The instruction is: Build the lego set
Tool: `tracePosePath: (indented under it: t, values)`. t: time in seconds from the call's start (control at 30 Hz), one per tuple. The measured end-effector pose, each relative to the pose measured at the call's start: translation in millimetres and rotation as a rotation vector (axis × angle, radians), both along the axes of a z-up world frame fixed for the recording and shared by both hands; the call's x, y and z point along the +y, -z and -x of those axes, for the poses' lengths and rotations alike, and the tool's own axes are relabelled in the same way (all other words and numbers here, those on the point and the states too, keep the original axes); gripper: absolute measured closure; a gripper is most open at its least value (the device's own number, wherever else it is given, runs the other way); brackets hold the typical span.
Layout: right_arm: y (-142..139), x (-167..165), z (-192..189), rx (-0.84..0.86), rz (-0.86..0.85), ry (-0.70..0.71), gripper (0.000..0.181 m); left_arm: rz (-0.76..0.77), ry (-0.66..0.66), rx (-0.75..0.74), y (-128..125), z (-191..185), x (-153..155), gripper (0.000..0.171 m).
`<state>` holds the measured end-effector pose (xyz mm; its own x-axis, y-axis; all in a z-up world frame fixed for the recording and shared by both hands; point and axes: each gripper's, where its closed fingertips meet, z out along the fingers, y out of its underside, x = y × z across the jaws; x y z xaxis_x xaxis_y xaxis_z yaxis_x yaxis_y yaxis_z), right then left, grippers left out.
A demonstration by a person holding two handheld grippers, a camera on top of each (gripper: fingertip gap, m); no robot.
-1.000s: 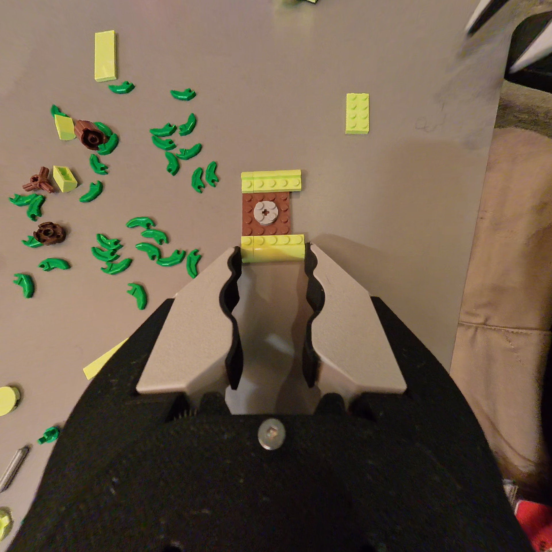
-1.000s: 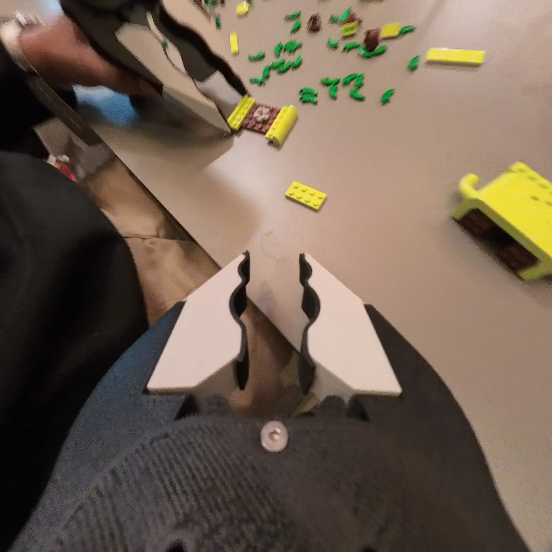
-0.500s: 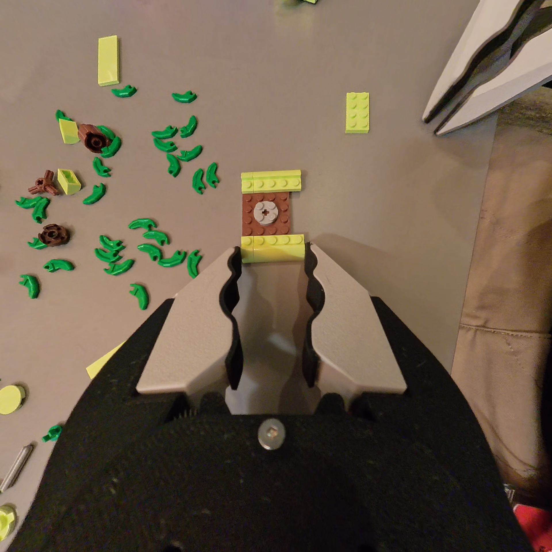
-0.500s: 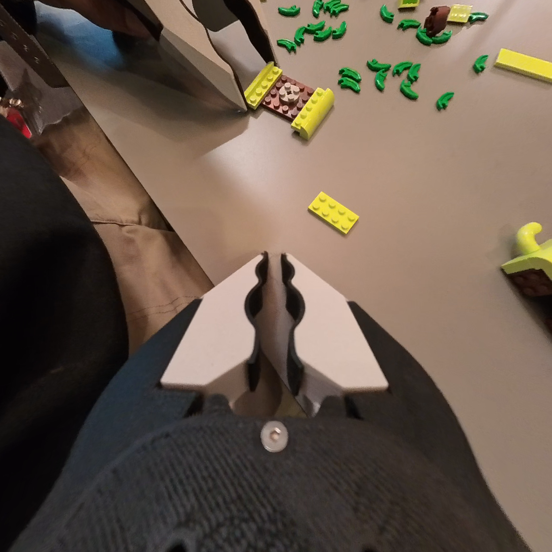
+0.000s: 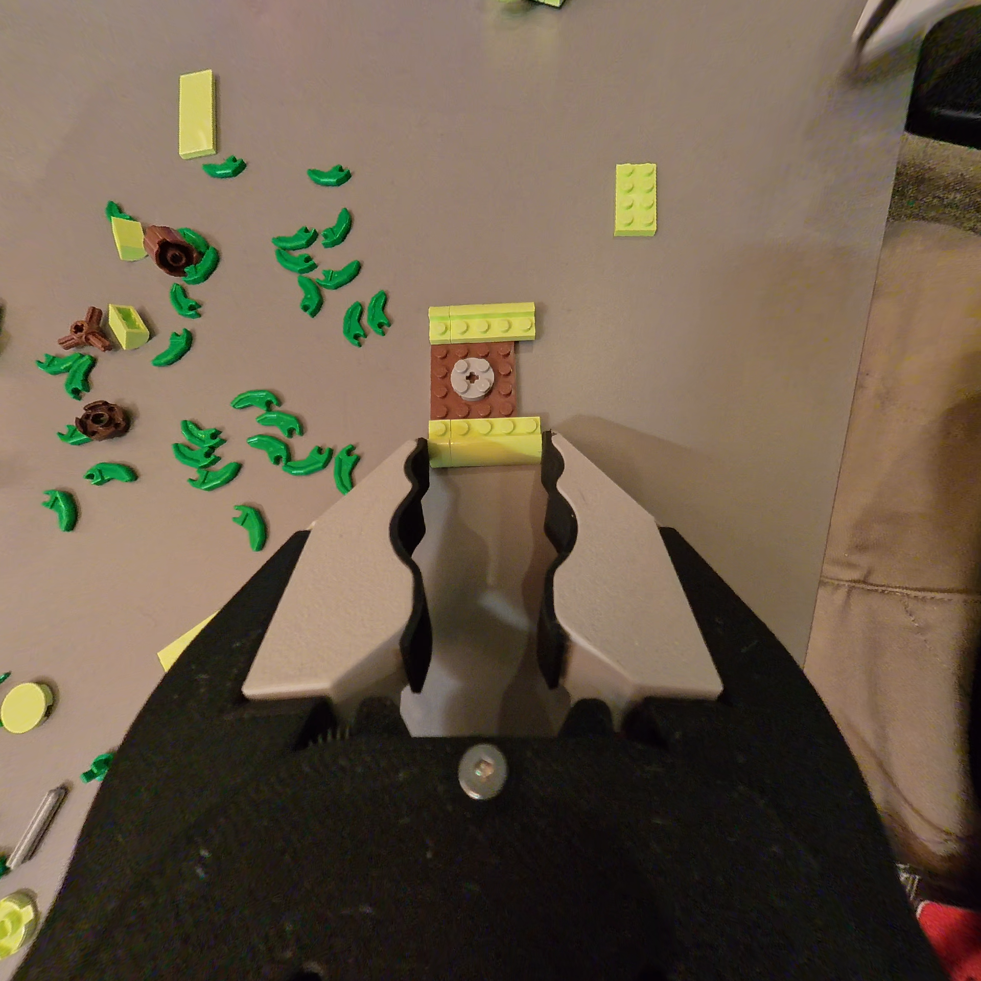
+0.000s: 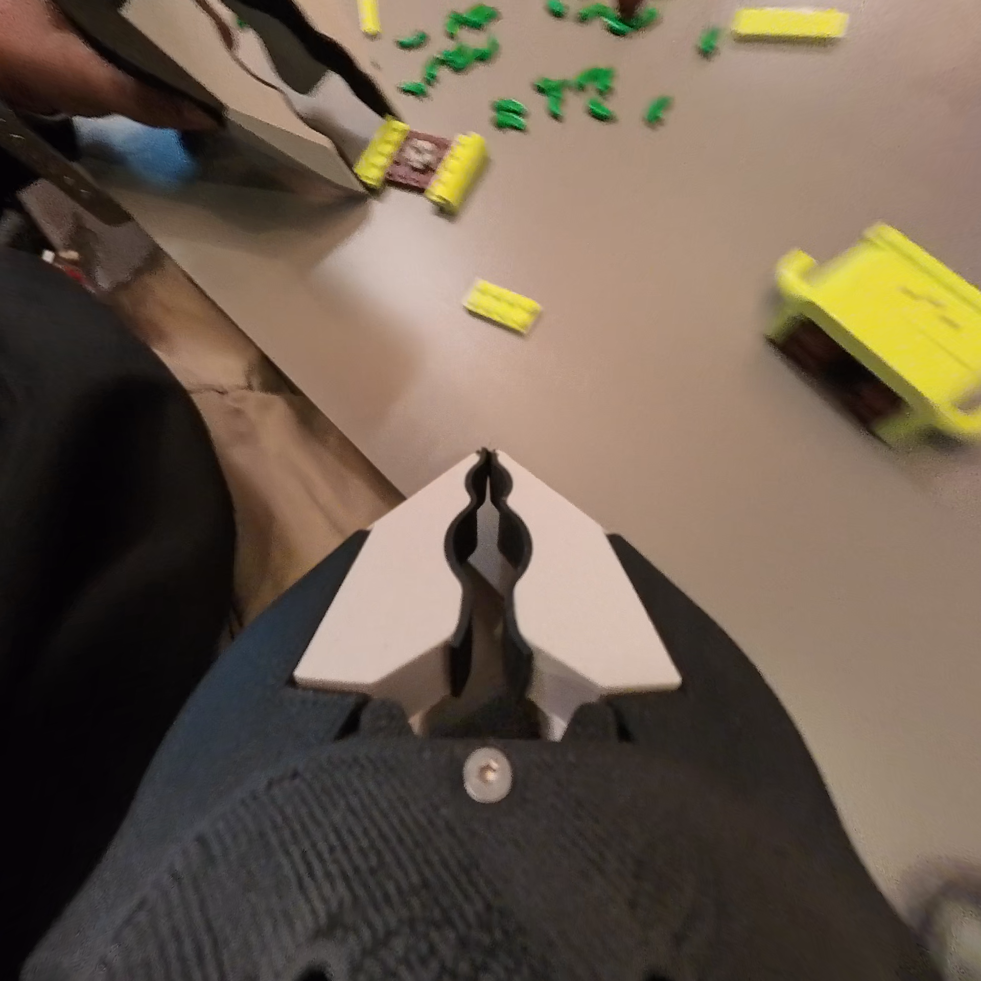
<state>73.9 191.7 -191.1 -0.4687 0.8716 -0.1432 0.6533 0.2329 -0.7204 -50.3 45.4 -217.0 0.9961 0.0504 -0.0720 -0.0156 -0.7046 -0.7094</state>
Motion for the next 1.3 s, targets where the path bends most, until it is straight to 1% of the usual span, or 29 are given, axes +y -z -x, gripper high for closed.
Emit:
tracePosePath:
  t: [0.07,0.13,0.17,0.27,0.37,0.4,0.53,0.6,0.87,0.9,0.97,1.03,1.07,1.1,1.17,1.23,1.27,1.3]
  values:
    - [-9.5,37.0,-22.3,-0.030,0.003,0.039,0.181,-0.001,0.000,0.005,-0.1,0.0,0.0,0.128]
    - [-24.3,58.4,-51.3,-0.082,0.059,-0.013,0.181,-0.001,0.000,0.007,-0.1,0.0,0.0,0.128]
    - [-29.8,72.1,-64.0,-0.114,0.056,-0.018,0.181,-0.001,0.000,0.007,-0.1,0.0,0.0,0.128]
    - [-39.3,112.8,-91.4,-0.174,-0.045,0.010,0.181,0.000,0.000,0.003,-0.1,-0.1,0.0,0.128]
    - [-37.3,133.9,-109.7,-0.225,-0.134,0.009,0.181,0.000,0.000,0.004,-0.1,-0.1,0.1,0.128]
    - [-34.7,136.0,-114.1,-0.248,-0.154,0.003,0.181,0.000,0.000,0.003,-0.1,-0.1,0.1,0.128]
    - [-18.9,141.4,-126.0,-0.343,-0.264,-0.018,0.162,0.000,0.000,0.000,0.0,-0.1,0.1,0.128]
    - [-12.5,144.9,-130.3,-0.380,-0.314,-0.025,0.159,0.000,0.000,0.005,-0.2,-0.1,0.1,0.128]
    - [-1.9,136.7,-133.5,-0.442,-0.289,-0.038,0.149,-0.001,0.000,0.008,-0.1,-0.1,0.1,0.128]
    - [-1.2,135.1,-133.3,-0.446,-0.290,-0.044,0.155,-0.001,0.000,0.008,-0.1,-0.1,0.0,0.128]
    - [-0.6,135.1,-130.2,-0.431,-0.319,-0.053,0.181,-0.001,0.000,0.008,-0.2,-0.1,0.0,0.128]
    - [-0.3,133.9,-125.4,-0.416,-0.327,-0.050,0.181,-0.001,0.000,0.009,-0.2,0.0,0.0,0.128]
    - [-0.1,132.3,-122.1,-0.410,-0.320,-0.042,0.173,-0.001,0.000,0.009,-0.2,0.0,0.0,0.128]
    - [0.3,130.3,-119.3,-0.409,-0.312,-0.037,0.159,-0.001,0.000,0.007,-0.1,-0.1,0.0,0.128]
    - [0.3,126.2,-112.3,-0.389,-0.325,-0.040,0.181,0.000,0.000,0.002,0.1,0.0,0.0,0.128]
    - [-2.6,115.2,-96.1,-0.319,-0.340,-0.048,0.181,0.000,0.000,0.004,0.0,-0.1,0.0,0.128]
    - [-5.4,105.2,-82.7,-0.263,-0.335,-0.045,0.170,-0.001,0.000,0.006,0.0,-0.1,0.0,0.128]
    - [-8.3,92.4,-67.6,-0.206,-0.322,-0.038,0.153,-0.001,0.000,0.006,0.0,0.0,0.0,0.128]
